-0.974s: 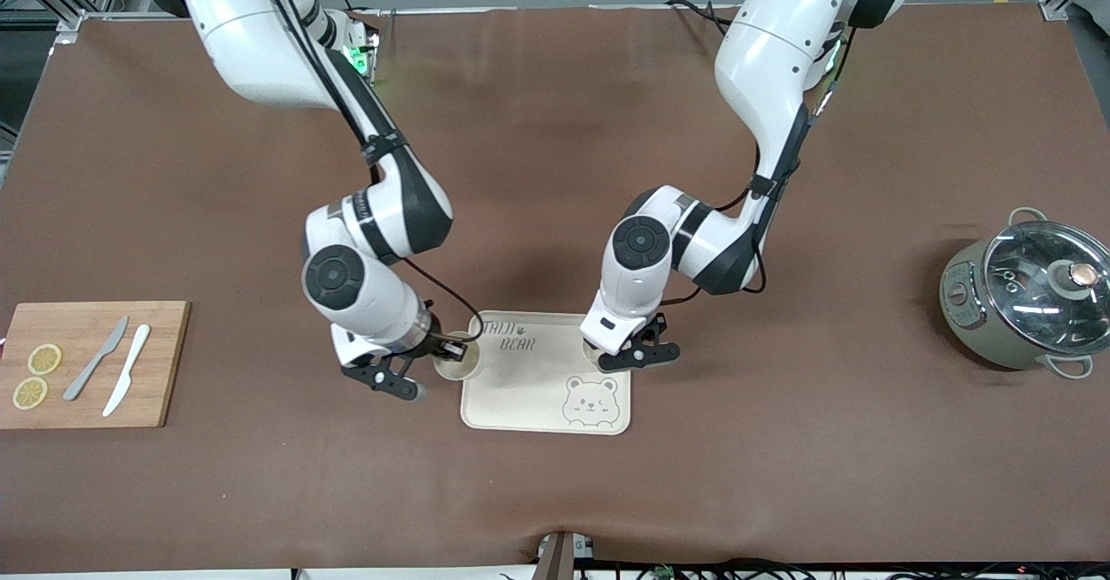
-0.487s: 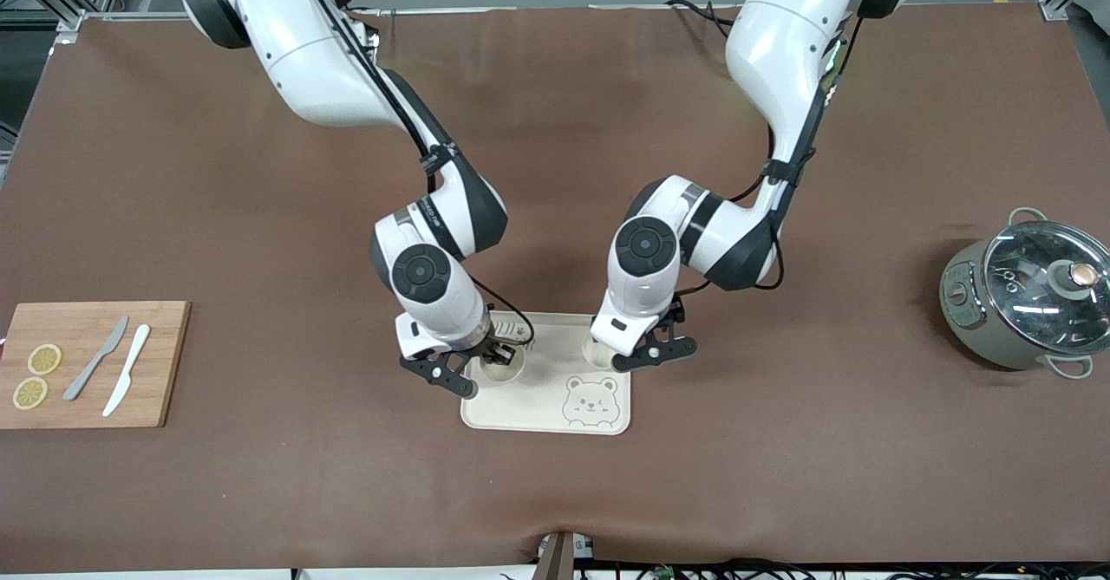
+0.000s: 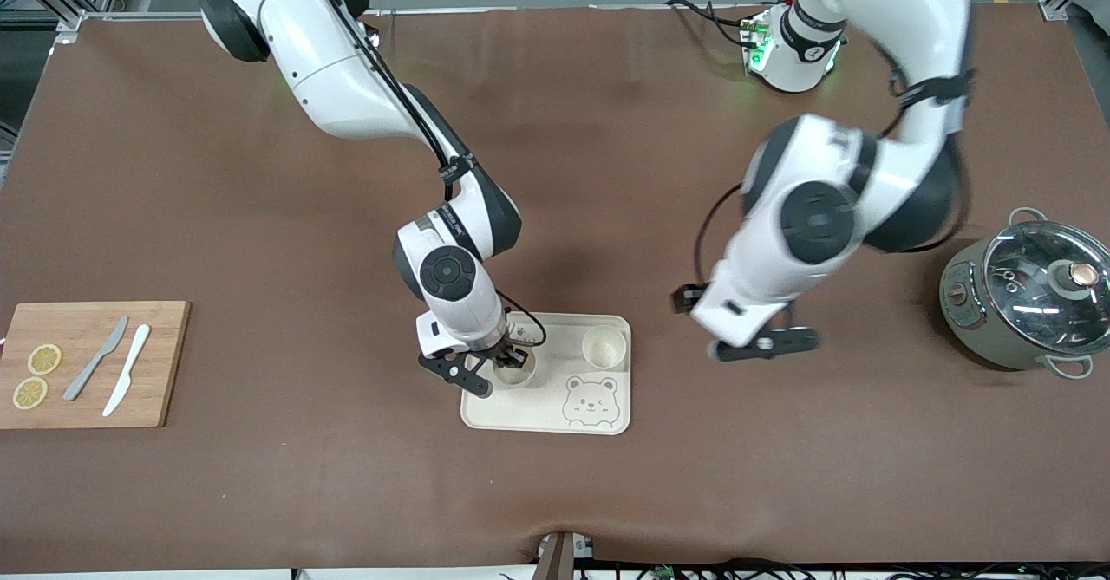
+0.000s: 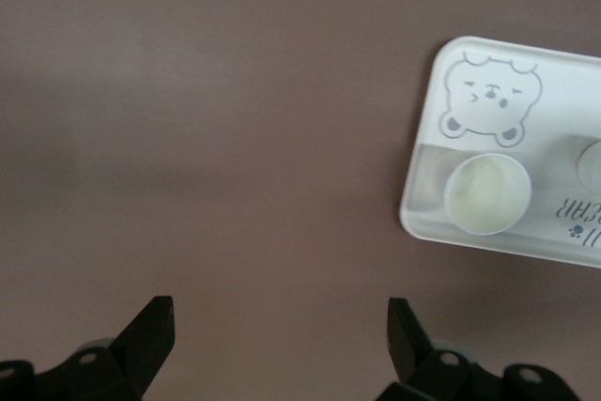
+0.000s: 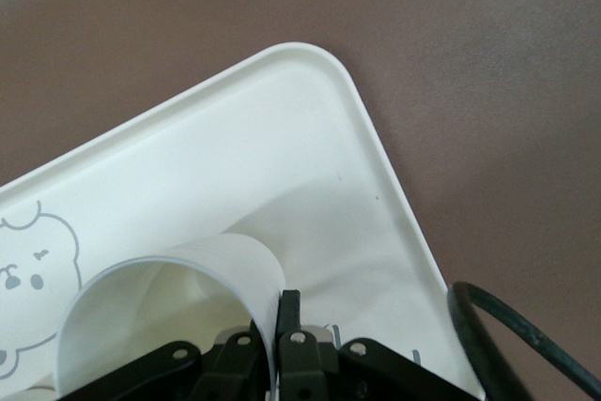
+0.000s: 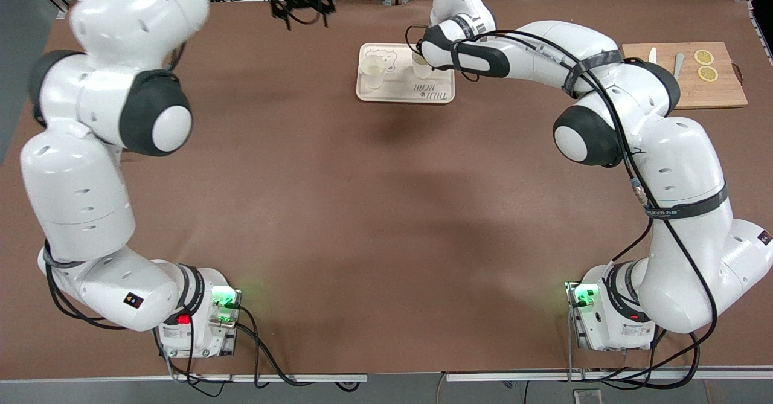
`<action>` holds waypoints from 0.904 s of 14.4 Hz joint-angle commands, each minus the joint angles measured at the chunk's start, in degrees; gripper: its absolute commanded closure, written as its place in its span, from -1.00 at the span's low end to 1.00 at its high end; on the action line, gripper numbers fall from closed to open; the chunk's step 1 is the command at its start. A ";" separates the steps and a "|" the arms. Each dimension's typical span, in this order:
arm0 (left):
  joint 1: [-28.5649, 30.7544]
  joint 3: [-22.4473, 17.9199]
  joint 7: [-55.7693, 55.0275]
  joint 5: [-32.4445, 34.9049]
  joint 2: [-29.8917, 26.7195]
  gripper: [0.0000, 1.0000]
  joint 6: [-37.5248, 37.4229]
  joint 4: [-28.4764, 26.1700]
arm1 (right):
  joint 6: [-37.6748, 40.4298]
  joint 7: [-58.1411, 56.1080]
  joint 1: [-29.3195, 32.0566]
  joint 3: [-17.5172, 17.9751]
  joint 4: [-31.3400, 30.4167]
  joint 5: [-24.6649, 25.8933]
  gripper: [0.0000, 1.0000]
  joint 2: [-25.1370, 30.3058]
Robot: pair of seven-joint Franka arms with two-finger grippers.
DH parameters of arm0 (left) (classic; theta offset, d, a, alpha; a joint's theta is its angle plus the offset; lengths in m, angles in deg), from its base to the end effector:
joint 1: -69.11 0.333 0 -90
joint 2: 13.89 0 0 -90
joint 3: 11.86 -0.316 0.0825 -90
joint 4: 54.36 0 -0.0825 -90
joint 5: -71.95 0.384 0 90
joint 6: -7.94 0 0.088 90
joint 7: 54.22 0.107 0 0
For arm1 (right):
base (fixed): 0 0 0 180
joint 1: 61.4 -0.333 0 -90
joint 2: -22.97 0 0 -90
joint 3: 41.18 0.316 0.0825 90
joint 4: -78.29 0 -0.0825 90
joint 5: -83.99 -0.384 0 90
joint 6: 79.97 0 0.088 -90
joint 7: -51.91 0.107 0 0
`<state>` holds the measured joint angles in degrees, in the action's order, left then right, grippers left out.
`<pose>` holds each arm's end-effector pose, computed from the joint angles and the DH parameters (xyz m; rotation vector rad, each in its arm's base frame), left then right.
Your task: Place white IKEA cup upright on tray with both arms
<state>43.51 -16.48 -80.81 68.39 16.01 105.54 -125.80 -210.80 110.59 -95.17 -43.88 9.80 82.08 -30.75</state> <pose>0.6491 -0.2687 0.4595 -3.1294 -0.1545 0.1046 0.6582 0.4102 0.2265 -2.9498 0.7213 -0.1736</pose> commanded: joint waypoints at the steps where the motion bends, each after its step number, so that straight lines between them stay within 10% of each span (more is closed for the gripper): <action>1: 5.62 0.06 7.06 -1.01 -5.11 -1.00 -1.54 -2.65 | -0.04 2.32 -0.77 -0.55 1.96 1.82 1.00 -1.30; 8: 16.28 0.15 17.01 -1.10 -10.04 -1.00 -1.89 -2.74 | -0.48 2.41 -0.95 -0.55 1.87 2.26 1.00 -1.48; 10: 17.07 0.15 17.01 -1.19 -11.26 -1.00 -1.98 -3.26 | -0.48 2.32 -0.86 -0.55 1.79 2.26 0.41 -1.48; 13: 17.34 0.06 18.41 -1.19 -14.95 -1.00 -1.72 -6.77 | -0.48 2.23 -0.86 -0.55 1.79 2.43 -0.99 -1.39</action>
<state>60.40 -16.64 -64.19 68.22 5.50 103.78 -127.92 -211.40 111.27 -95.63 -44.05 9.83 82.95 -31.21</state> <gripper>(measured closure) 0.000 0.617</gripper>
